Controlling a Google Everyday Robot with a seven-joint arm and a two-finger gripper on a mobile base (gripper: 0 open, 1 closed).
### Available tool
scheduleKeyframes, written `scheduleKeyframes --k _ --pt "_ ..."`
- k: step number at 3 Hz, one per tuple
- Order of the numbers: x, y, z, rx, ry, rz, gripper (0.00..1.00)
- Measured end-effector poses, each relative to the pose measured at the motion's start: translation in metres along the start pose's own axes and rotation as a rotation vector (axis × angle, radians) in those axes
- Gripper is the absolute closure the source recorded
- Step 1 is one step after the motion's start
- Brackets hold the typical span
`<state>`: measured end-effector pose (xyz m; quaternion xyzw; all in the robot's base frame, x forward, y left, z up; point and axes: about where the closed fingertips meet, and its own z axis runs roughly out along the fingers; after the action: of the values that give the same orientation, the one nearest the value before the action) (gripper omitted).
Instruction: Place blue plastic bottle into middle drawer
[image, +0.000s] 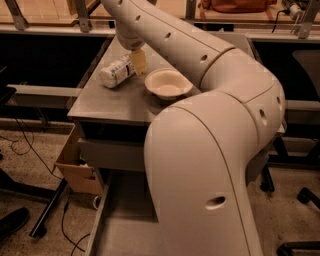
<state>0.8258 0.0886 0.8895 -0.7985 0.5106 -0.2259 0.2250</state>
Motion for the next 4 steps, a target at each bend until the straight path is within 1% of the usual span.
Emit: scheduleKeyframes --k 1,2,3,4 --pt "-0.008 0.015 -0.002 -0.072 -0.059 -0.119 0.00" --pt "-0.015 0.027 -0.009 -0.125 -0.127 -0.230 0.00" --pt "-0.026 0.034 -0.018 -0.157 -0.178 -0.323 0.00" --pt "-0.043 0.038 -0.021 -0.171 -0.220 -0.394 0.00"
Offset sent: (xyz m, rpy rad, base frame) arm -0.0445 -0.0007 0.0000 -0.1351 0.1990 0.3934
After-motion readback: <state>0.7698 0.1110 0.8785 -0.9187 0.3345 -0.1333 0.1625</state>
